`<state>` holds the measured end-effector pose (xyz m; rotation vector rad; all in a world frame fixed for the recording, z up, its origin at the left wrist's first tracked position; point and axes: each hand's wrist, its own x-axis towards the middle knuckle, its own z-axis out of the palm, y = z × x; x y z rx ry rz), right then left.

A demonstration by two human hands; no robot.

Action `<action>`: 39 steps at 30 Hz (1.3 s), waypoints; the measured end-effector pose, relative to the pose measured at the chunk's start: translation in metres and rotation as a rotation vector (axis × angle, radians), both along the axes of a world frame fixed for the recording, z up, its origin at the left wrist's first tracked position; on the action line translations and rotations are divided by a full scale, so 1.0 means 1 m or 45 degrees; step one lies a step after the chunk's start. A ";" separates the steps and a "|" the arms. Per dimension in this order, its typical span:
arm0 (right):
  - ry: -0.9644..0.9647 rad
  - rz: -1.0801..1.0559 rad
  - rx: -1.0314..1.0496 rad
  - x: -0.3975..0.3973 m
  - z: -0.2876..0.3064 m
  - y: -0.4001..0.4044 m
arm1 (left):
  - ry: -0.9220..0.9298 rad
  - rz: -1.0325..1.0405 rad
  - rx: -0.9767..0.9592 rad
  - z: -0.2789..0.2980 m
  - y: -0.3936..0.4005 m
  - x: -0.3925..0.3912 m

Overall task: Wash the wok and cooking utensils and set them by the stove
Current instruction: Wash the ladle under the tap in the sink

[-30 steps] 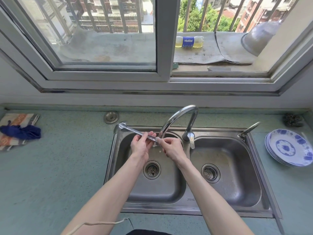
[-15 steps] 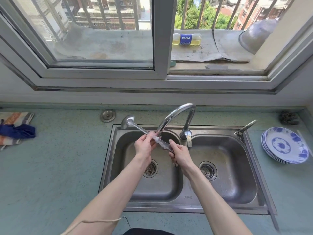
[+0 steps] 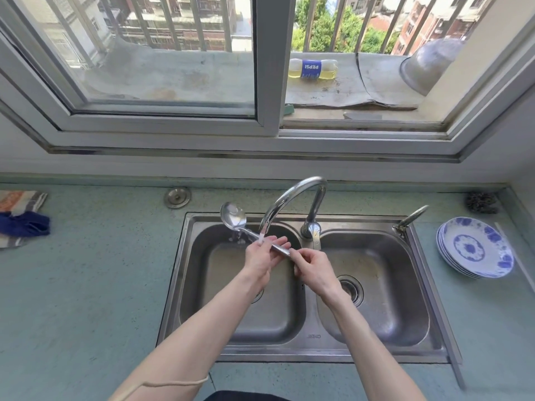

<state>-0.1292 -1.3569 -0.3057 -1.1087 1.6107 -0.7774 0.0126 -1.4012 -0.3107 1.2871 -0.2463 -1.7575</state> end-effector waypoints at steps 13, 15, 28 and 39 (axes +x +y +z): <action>0.209 0.060 -0.168 0.003 0.016 0.026 | 0.155 0.296 0.285 -0.011 -0.011 0.036; 0.212 0.044 -0.171 0.013 0.015 0.021 | 0.127 0.278 0.251 -0.011 -0.008 0.034; 0.290 -0.017 -0.203 0.028 0.028 0.010 | 0.202 0.322 0.275 -0.005 -0.025 0.051; 0.490 -0.135 -0.204 -0.031 0.042 0.022 | -0.402 0.016 0.168 -0.019 -0.015 0.054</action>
